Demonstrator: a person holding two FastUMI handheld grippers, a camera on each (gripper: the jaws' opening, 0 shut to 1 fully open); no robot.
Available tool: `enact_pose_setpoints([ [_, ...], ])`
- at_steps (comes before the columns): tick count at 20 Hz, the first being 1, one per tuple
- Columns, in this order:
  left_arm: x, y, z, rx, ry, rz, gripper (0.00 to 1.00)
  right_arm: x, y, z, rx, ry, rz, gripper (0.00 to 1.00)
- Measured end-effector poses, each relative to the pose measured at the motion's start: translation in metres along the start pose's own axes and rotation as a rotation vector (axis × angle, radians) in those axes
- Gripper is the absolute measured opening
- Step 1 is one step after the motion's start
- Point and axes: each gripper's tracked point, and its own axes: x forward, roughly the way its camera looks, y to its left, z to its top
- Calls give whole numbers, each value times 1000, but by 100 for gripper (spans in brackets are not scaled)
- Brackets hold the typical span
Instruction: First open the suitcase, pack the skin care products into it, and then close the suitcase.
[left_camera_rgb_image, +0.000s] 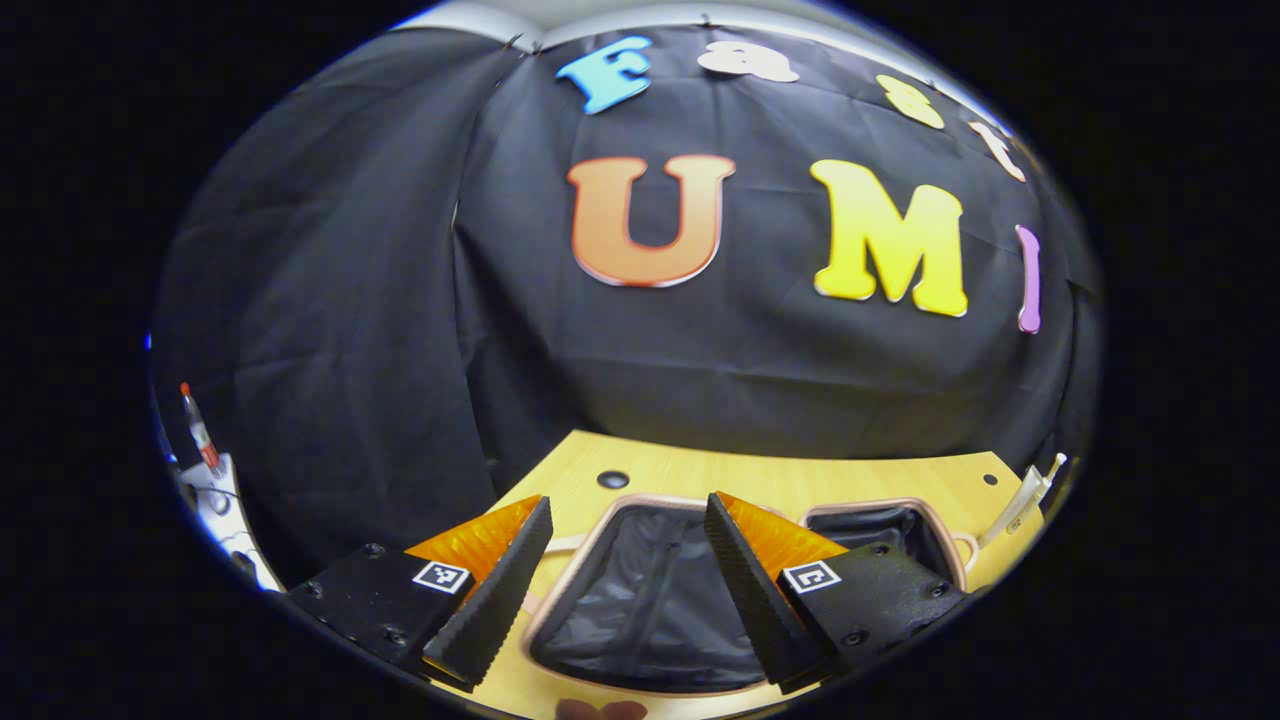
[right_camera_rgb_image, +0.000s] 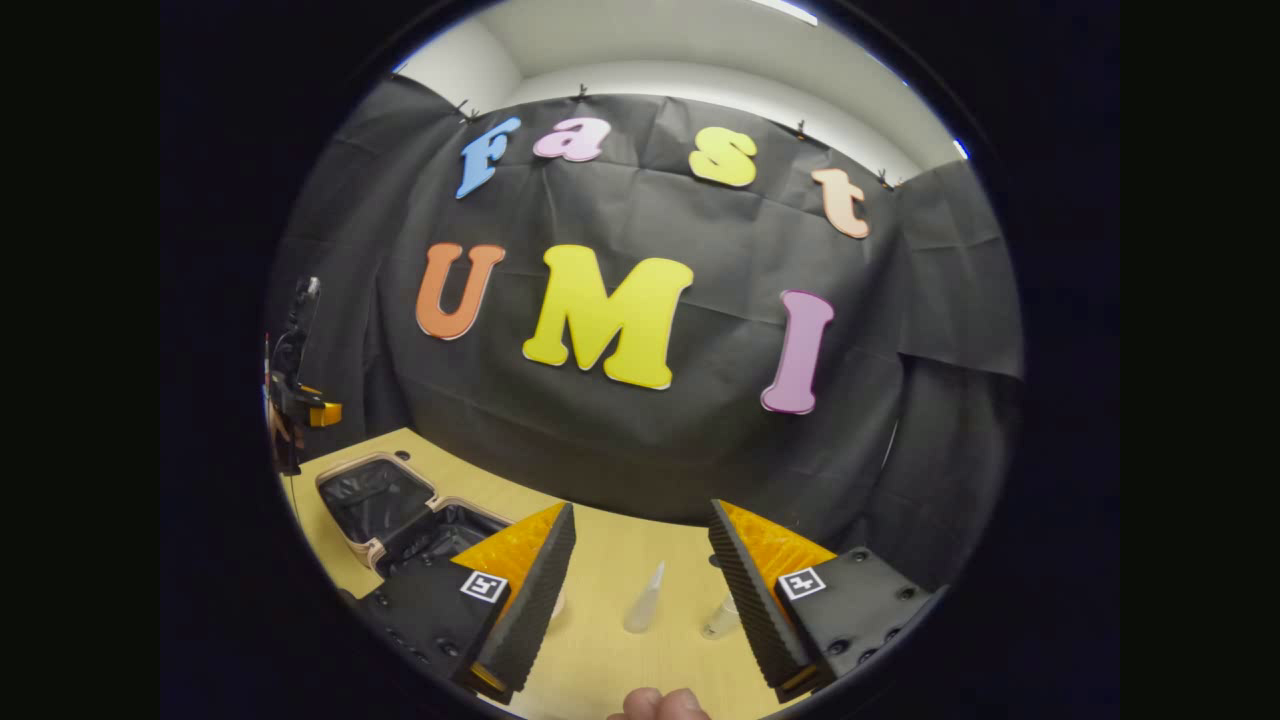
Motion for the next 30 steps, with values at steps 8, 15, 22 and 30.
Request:
enact_pose_setpoints([
  [8, -70, -205, 8, -19, -56, -157, 98, -27, -103, -45, 88, 46, -126, 80],
  [15, -89, -367, -32, 72, 7, -422, 98, -33, -165, -73, 110, 87, -184, 79],
  [22, -65, -488, -123, 180, 128, -630, 98, -27, -209, -117, 80, 183, -212, 79],
  [30, 11, -539, -205, 221, 251, -610, 98, -26, -249, -139, 54, 263, -272, 80],
])
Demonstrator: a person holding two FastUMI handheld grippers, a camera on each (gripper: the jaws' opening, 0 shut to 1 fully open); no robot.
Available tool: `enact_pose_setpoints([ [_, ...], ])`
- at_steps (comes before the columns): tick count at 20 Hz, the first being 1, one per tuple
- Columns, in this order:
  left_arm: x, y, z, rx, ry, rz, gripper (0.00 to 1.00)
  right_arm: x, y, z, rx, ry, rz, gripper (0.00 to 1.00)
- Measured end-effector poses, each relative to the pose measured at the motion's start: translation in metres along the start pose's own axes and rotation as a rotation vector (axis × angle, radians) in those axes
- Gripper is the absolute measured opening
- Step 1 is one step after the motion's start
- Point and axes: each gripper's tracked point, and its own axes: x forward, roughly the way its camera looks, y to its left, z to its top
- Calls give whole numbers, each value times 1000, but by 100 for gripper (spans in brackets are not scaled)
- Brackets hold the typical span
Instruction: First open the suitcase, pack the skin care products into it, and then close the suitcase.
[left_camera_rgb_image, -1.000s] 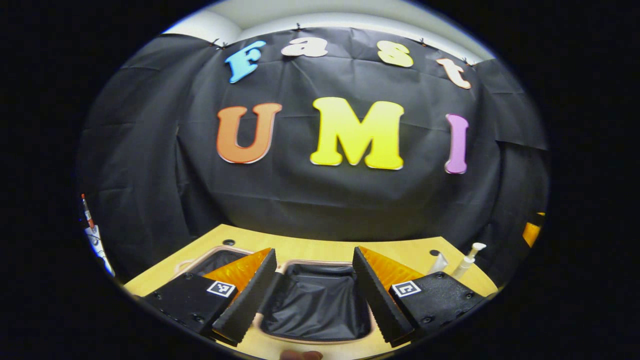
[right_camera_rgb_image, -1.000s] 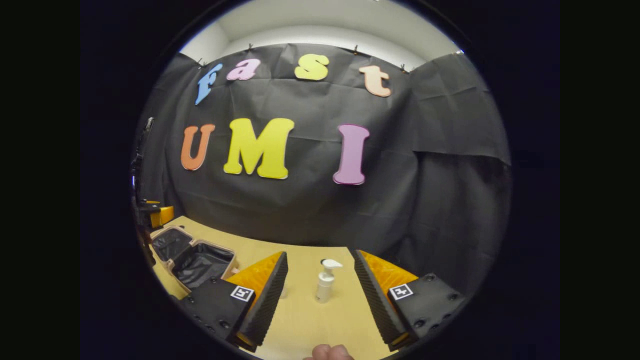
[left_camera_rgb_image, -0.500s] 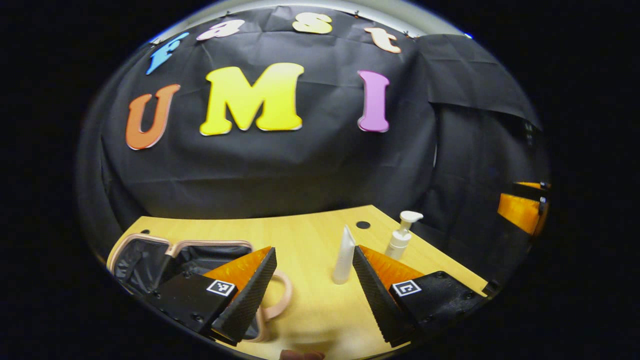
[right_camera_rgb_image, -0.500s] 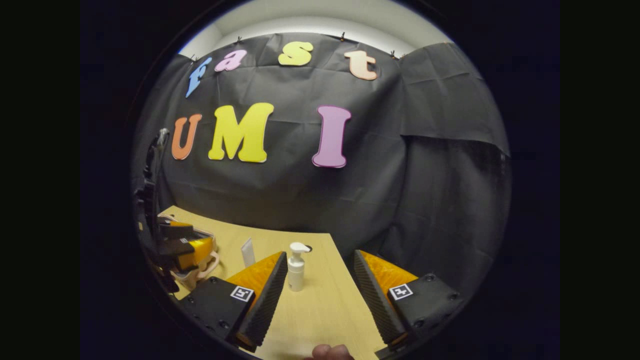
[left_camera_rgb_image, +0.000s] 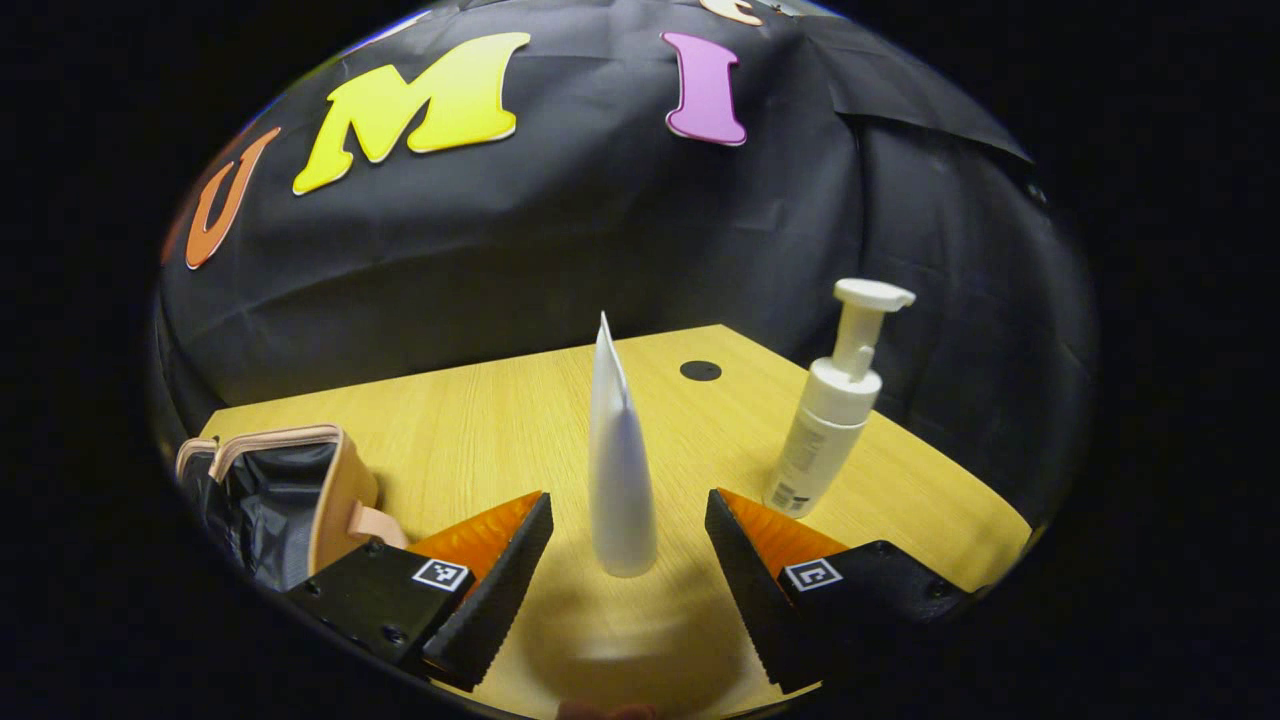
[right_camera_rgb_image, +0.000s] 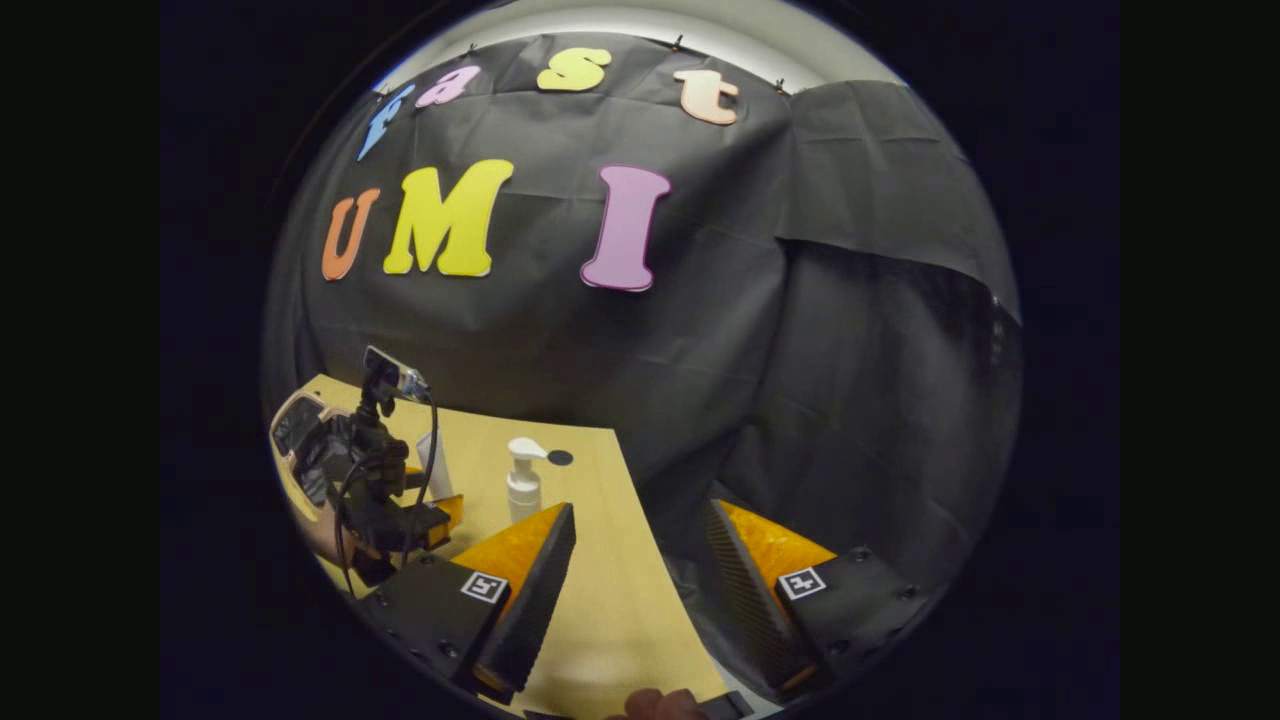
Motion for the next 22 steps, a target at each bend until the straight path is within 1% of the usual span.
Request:
enact_pose_setpoints([
  [1, 9, 3, -5, -11, 16, 2, 98, 2, -2, -1, 4, 6, -3, 77],
  [3, 22, 6, -15, -38, 53, 3, 98, 8, -4, -5, 6, 17, -4, 77],
  [4, 26, 6, -18, -49, 65, 1, 97, 9, -3, -7, 6, 21, -3, 80],
  [5, 27, 5, -18, -50, 69, 1, 91, 13, -3, -9, 7, 27, -3, 80],
  [6, 30, 6, -17, -48, 72, -2, 94, 15, -3, -10, 8, 30, -2, 80],
  [7, 32, 5, -18, -40, 76, -4, 78, 17, -2, -10, 12, 32, -1, 79],
  [8, 34, 6, -19, -31, 82, -4, 73, 19, -1, -11, 16, 34, 1, 80],
  [9, 36, 4, -21, -28, 87, -12, 63, 21, 1, -12, 19, 35, 6, 80],
  [10, 35, 6, -20, -22, 85, -10, 64, 22, 5, -13, 19, 42, 15, 80],
  [11, 34, 8, -20, -22, 94, -4, 57, 23, 9, -16, 14, 50, 29, 78],
  [12, 32, 8, -20, -33, 98, -13, 49, 23, 12, -19, 6, 55, 40, 80],
  [13, 31, 7, -18, -42, 96, -20, 55, 24, 16, -20, -2, 57, 52, 80],
  [15, 19, 10, -8, -49, 81, -24, 53, 27, 25, -24, 0, 59, 87, 80],
  [16, 9, 13, -2, -57, 73, -29, 46, 31, 34, -28, 6, 65, 113, 78],
  [17, -7, 16, 9, -71, 60, -30, 46, 37, 49, -35, 19, 77, 162, 80],
  [18, -20, 19, 15, -80, 53, -28, 46, 43, 62, -42, 26, 88, 197, 79],
  [22, -80, 37, 24, -95, 52, -13, 46, 73, 105, -63, 39, 88, 287, 80],
])
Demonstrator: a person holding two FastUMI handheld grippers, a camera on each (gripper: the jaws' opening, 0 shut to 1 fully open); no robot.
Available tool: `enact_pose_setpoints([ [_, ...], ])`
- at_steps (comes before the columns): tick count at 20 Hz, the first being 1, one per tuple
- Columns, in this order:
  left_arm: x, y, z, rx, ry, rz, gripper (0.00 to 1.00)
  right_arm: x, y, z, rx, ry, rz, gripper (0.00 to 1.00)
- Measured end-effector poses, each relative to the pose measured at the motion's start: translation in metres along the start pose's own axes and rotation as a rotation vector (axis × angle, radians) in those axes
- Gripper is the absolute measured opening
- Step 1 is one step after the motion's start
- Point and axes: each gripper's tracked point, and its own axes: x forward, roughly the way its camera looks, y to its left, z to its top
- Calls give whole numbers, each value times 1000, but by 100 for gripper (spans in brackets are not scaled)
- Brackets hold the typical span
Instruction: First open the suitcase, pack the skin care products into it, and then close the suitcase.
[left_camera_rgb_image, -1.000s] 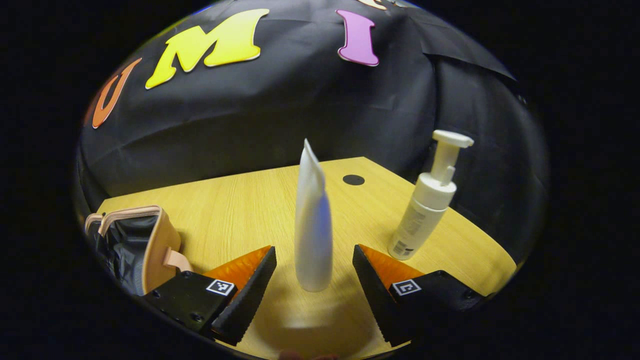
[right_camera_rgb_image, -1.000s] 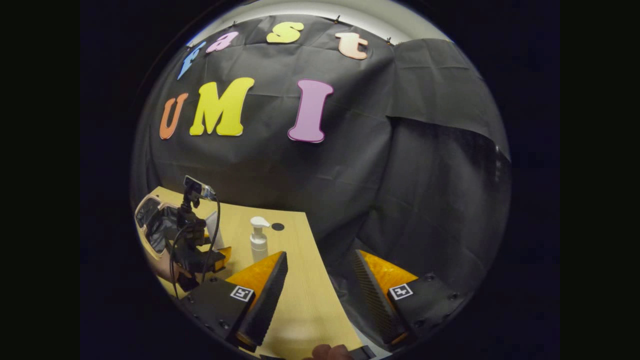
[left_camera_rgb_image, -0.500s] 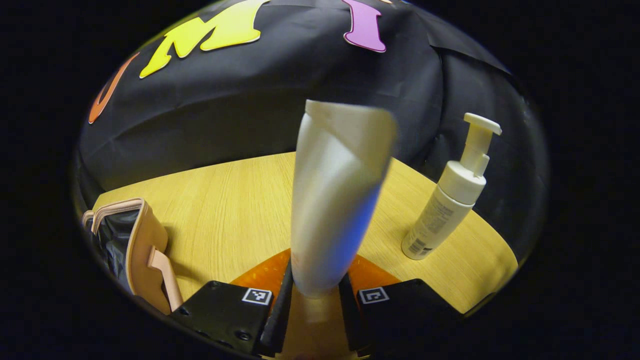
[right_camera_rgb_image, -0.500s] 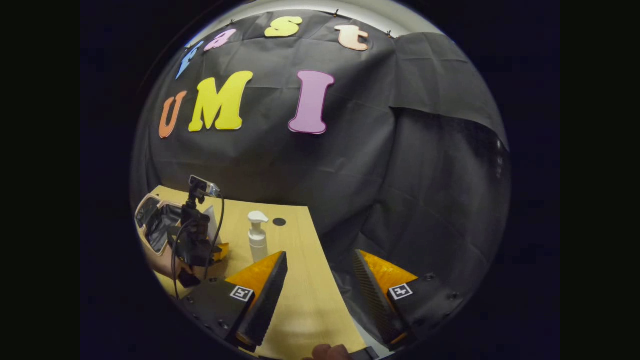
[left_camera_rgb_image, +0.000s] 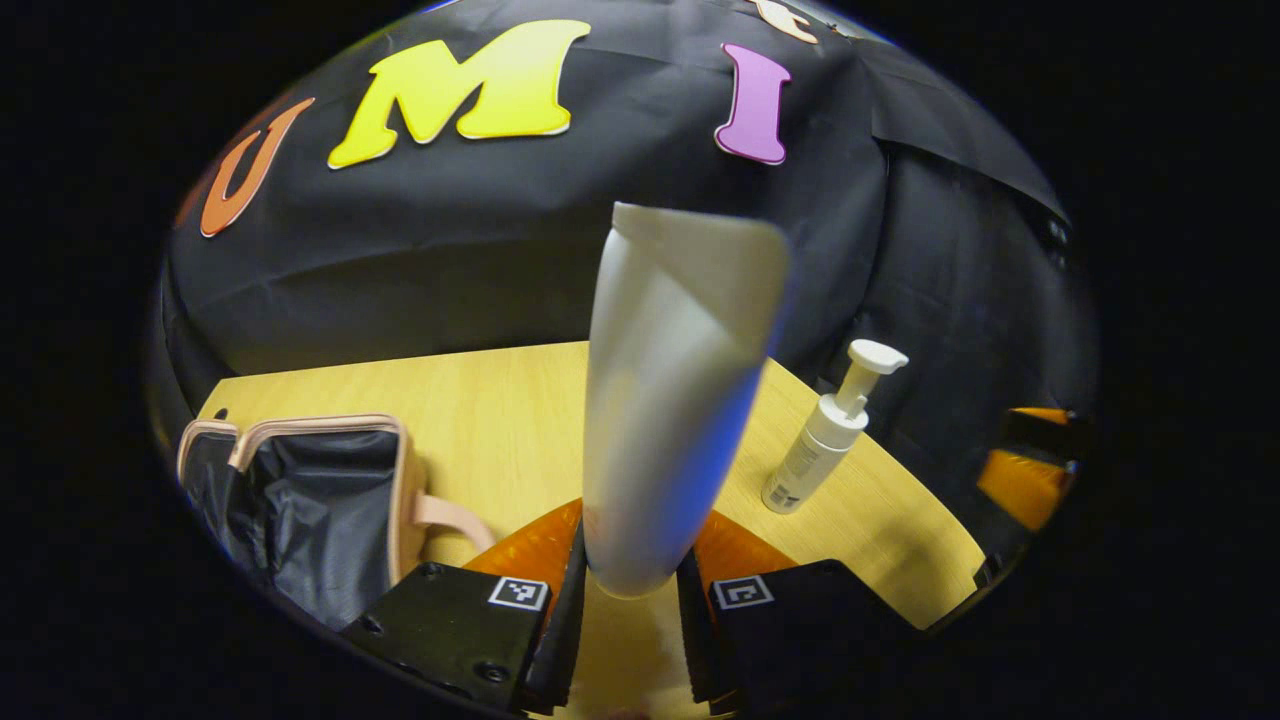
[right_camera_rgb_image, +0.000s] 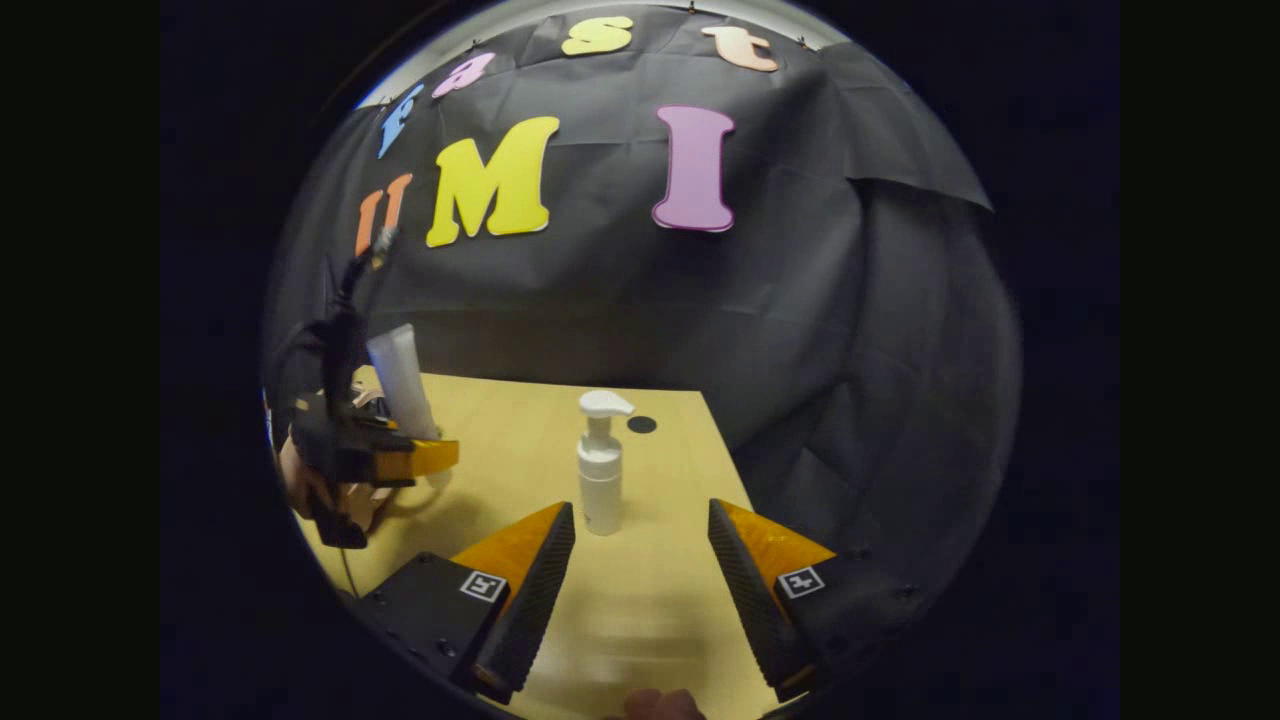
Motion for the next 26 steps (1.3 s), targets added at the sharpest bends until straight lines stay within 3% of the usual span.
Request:
enact_pose_setpoints([
  [4, -81, 55, 0, -56, 14, 127, 46, 89, 24, -28, 22, 15, 39, 80],
  [10, -133, 116, -21, -178, 21, 242, 46, 144, 28, -44, 13, 38, 16, 78],
  [13, -142, 136, -26, -192, 30, 281, 46, 153, 27, -44, 1, 38, 9, 62],
  [15, -145, 146, -29, -198, 39, 293, 46, 159, 29, -46, 1, 48, 6, 57],
  [26, -150, 200, -47, -221, 84, 295, 46, 158, 25, -45, -19, 72, -40, 47],
])
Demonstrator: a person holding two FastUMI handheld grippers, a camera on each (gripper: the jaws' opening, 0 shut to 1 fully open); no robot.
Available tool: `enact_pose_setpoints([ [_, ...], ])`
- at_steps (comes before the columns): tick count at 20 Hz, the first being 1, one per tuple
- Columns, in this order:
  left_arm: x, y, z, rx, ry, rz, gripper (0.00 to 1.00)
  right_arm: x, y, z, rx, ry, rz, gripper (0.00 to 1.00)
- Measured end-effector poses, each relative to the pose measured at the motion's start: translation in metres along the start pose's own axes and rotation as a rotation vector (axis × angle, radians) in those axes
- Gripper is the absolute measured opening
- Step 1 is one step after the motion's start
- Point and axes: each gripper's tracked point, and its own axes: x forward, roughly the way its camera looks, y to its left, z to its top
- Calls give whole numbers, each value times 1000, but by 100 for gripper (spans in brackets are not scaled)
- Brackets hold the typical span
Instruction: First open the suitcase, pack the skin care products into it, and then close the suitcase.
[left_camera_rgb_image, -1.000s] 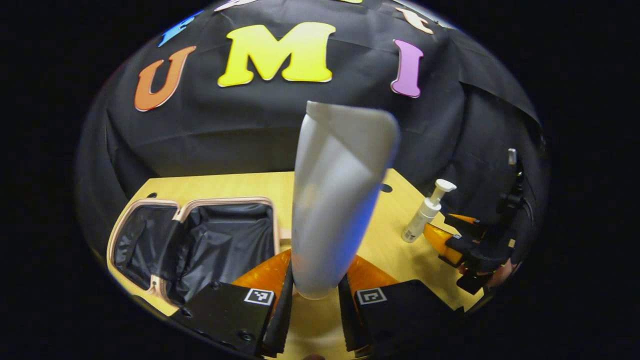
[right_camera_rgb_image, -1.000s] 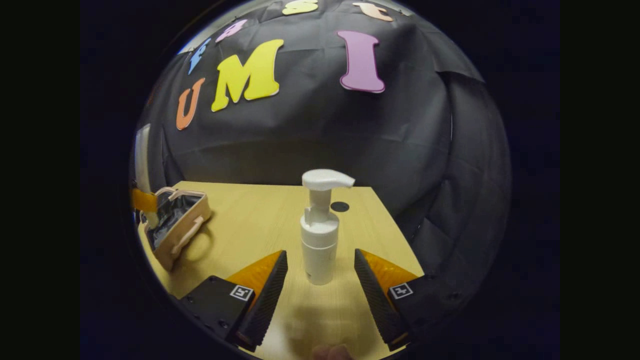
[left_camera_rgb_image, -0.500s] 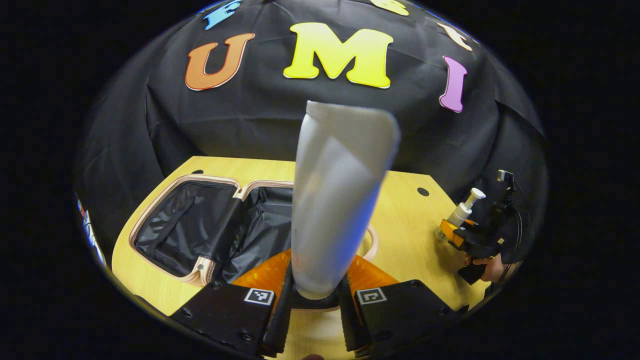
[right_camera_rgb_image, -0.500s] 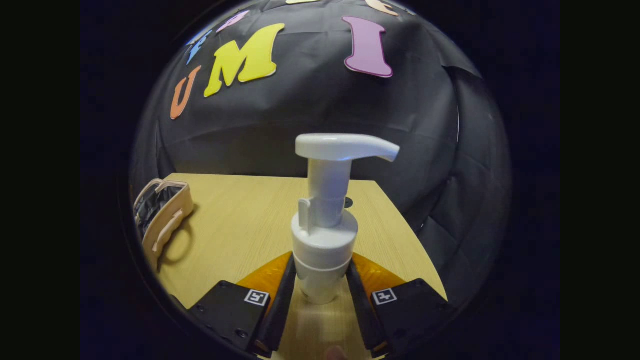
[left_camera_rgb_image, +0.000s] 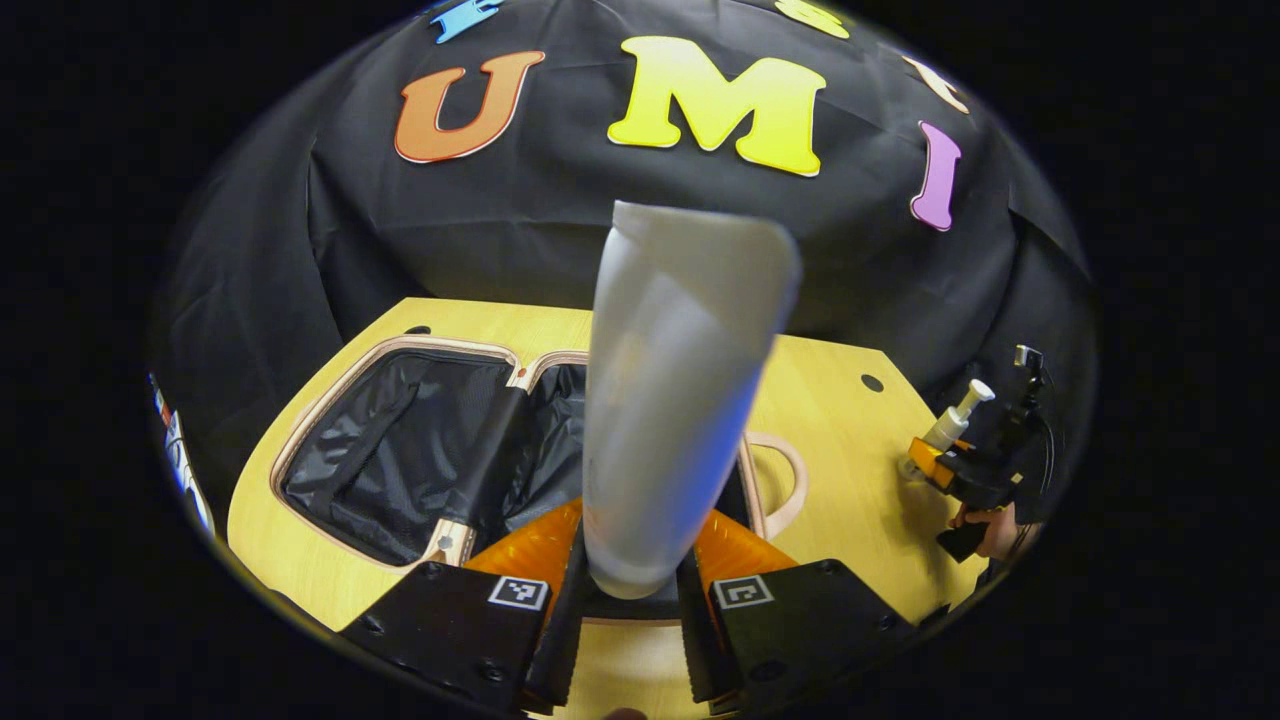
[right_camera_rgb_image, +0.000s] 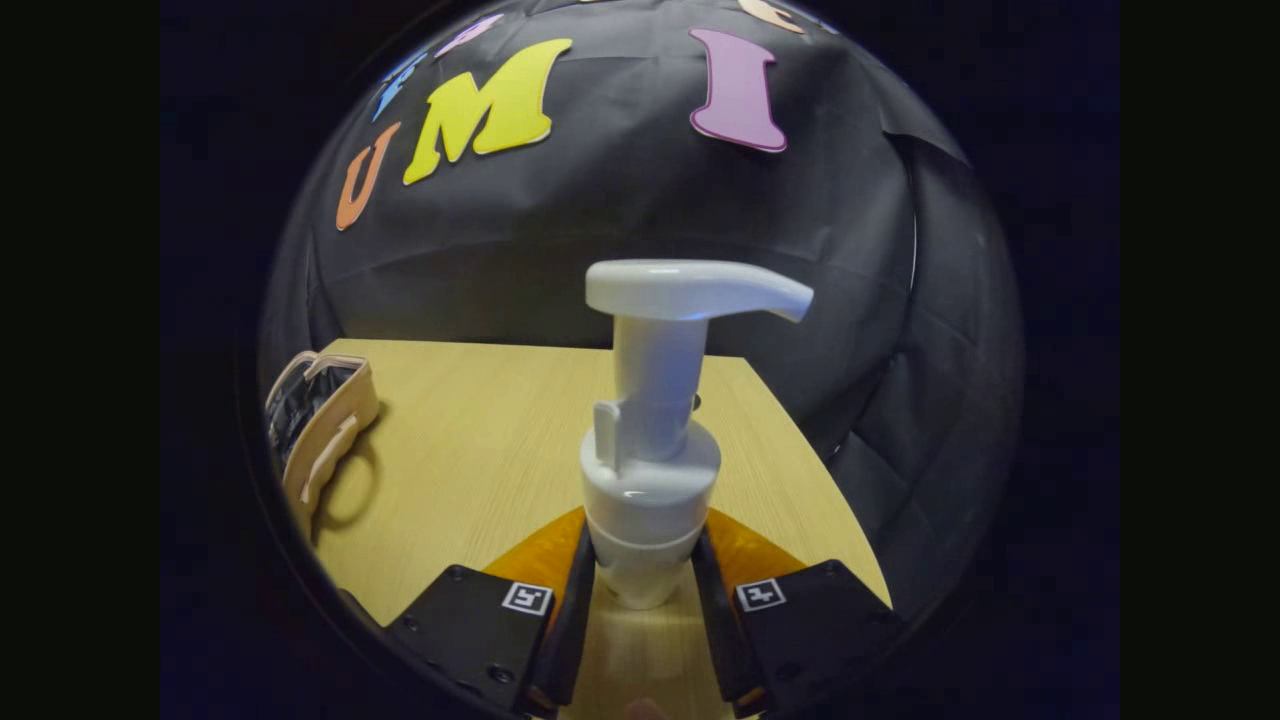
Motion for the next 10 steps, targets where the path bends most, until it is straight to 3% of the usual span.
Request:
enact_pose_setpoints([
  [6, 40, 19, -18, 69, 162, -166, 46, -73, 4, 32, 60, 11, 30, 47],
  [10, 66, 28, -42, 37, 290, -245, 46, -145, 25, 58, 91, 29, 146, 47],
])
